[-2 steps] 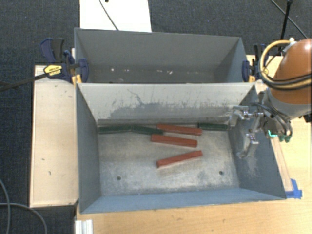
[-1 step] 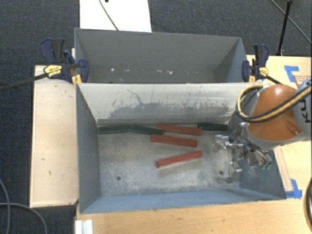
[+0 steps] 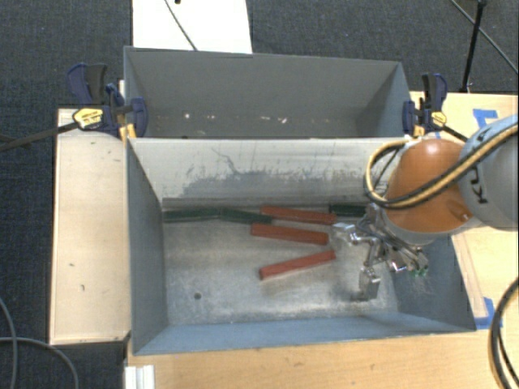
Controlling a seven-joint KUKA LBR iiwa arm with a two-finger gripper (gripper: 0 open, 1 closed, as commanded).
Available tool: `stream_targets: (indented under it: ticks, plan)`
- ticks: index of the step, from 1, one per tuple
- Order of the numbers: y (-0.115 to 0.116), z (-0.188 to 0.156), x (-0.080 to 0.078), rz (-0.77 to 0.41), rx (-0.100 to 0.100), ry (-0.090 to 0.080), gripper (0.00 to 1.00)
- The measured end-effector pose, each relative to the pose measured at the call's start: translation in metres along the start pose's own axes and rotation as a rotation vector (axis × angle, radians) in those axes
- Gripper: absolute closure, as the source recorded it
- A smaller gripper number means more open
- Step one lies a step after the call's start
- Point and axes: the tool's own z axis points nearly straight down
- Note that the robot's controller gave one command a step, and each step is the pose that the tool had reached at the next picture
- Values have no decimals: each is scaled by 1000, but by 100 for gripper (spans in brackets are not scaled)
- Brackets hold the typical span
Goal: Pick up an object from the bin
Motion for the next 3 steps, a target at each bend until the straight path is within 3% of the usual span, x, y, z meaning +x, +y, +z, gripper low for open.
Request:
stream_targets:
  ticks: [1,2,3]
  plan:
    - [13,-18,-50,-147,3,-9,0]
    - [100,0,-63,-191,-3,-3,0]
    - [95,-3,-65,-186,3,-10,100]
